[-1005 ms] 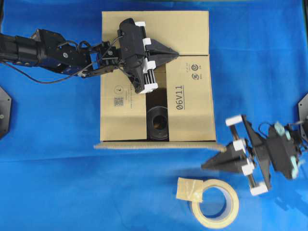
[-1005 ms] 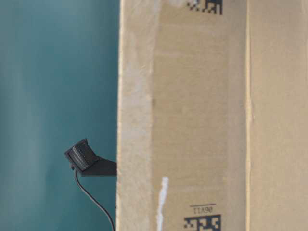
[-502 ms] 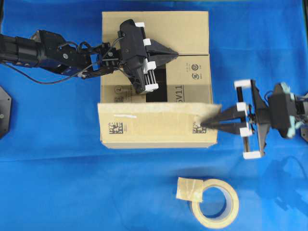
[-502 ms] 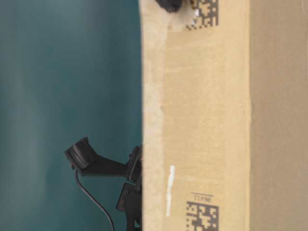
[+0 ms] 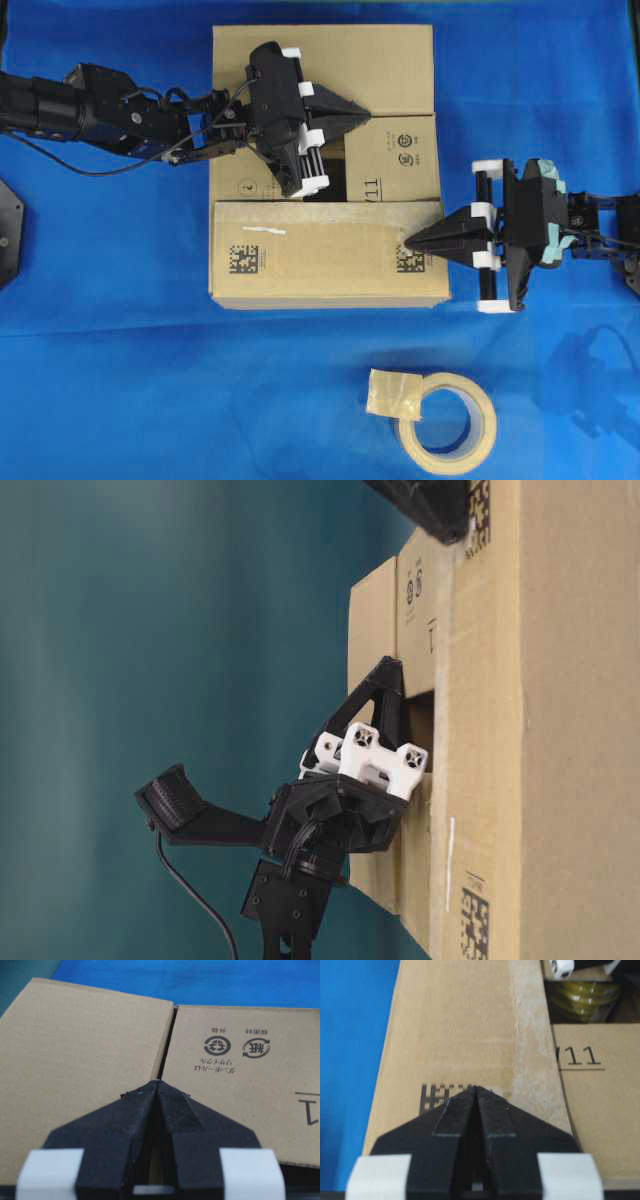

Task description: Close the cardboard box.

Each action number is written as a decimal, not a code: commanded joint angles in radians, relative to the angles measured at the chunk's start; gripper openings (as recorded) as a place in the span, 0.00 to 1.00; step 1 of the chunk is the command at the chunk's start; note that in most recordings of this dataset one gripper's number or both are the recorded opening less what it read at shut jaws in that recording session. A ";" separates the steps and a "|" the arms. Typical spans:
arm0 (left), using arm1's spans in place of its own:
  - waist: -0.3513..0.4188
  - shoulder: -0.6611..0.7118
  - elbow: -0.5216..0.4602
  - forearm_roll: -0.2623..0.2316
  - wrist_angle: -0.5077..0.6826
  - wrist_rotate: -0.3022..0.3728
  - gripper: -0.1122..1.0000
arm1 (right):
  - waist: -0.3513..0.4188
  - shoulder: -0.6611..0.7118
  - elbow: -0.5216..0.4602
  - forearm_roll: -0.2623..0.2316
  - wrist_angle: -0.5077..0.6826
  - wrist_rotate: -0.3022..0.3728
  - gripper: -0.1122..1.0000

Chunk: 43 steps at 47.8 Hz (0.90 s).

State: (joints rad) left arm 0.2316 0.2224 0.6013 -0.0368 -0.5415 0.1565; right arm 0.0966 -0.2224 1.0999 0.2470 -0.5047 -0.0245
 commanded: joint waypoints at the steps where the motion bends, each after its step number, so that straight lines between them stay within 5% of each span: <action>1: -0.005 -0.018 -0.003 0.002 -0.003 -0.003 0.10 | -0.002 0.005 -0.017 0.012 -0.002 -0.003 0.10; 16: -0.014 -0.100 -0.005 0.000 0.043 -0.005 0.10 | -0.002 0.005 -0.020 0.012 -0.005 0.000 0.10; 28: -0.003 -0.239 -0.041 0.000 0.187 0.017 0.10 | -0.002 0.005 -0.021 0.012 -0.006 0.000 0.10; 43: 0.118 -0.259 -0.170 0.000 0.419 0.055 0.10 | -0.002 0.005 -0.021 0.012 -0.008 0.000 0.10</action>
State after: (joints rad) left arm 0.3083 -0.0245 0.4847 -0.0368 -0.1687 0.2102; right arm 0.0966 -0.2132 1.0922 0.2562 -0.5062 -0.0245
